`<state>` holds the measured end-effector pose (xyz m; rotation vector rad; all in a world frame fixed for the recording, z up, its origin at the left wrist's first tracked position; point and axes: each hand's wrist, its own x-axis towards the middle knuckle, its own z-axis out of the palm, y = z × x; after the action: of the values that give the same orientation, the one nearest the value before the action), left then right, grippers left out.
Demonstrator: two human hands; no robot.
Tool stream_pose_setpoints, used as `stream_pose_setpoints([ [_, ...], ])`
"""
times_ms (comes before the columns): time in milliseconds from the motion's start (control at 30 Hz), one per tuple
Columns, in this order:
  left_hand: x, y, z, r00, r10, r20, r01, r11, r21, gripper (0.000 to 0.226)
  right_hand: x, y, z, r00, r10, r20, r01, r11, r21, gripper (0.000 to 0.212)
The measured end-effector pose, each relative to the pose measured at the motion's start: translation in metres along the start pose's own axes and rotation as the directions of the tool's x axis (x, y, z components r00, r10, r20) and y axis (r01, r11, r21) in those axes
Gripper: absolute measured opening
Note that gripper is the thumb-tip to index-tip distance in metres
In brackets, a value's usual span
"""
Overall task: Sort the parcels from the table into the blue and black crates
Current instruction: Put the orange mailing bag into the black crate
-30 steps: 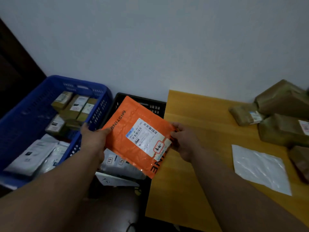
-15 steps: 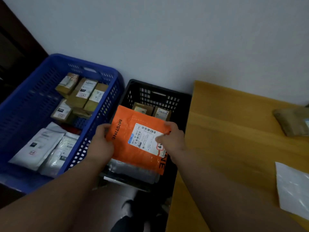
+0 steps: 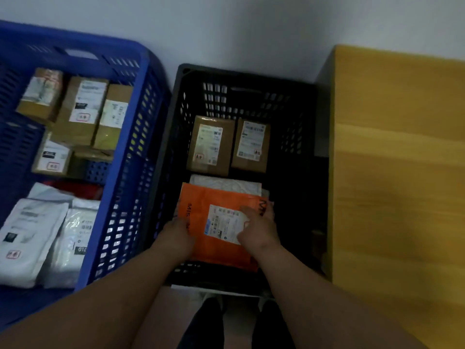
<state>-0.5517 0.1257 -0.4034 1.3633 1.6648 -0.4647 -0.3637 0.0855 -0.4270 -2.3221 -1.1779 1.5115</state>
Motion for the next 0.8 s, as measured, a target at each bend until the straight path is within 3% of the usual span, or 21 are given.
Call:
stream_pose_setpoints([
  [100, 0.009, -0.005, 0.010, 0.980, -0.111, 0.162, 0.071, 0.969, 0.235, 0.053, 0.004, 0.019, 0.028, 0.974, 0.110, 0.200, -0.099, 0.993, -0.067, 0.064],
  [167, 0.010, -0.006, 0.012, 0.988, -0.081, 0.131, 0.030, 0.936, 0.352, 0.055, 0.007, 0.026, 0.043, 0.944, 0.188, 0.270, -0.206, 0.978, 0.042, 0.072],
  [267, 0.011, -0.005, 0.014, 0.987, -0.010, 0.162, -0.072, 0.868, 0.492, 0.055, 0.013, 0.034, 0.055, 0.922, 0.253, 0.294, -0.280, 0.959, 0.050, 0.085],
  [367, 0.017, -0.003, 0.015, 0.954, -0.090, 0.287, -0.102, 0.802, 0.589, 0.063, 0.019, 0.035, 0.061, 0.916, 0.287, 0.281, -0.319, 0.945, 0.075, 0.100],
  [433, 0.019, 0.001, 0.015, 0.932, -0.101, 0.349, -0.094, 0.861, 0.500, 0.057, 0.020, 0.031, 0.062, 0.910, 0.292, 0.294, -0.328, 0.941, 0.081, 0.099],
  [500, 0.017, 0.005, 0.015, 0.909, -0.008, 0.417, -0.116, 0.956, 0.271, 0.050, 0.019, 0.029, 0.062, 0.911, 0.270, 0.312, -0.317, 0.942, 0.111, 0.093],
  [567, 0.010, 0.011, 0.012, 0.918, 0.051, 0.393, -0.105, 0.987, 0.118, 0.053, 0.014, 0.029, 0.058, 0.916, 0.256, 0.309, -0.314, 0.937, 0.155, 0.090],
  [800, -0.018, 0.026, -0.004, 0.961, 0.117, 0.250, -0.149, 0.983, 0.112, 0.046, -0.022, -0.002, 0.026, 0.944, 0.096, 0.316, -0.036, 0.981, -0.189, 0.049],
])
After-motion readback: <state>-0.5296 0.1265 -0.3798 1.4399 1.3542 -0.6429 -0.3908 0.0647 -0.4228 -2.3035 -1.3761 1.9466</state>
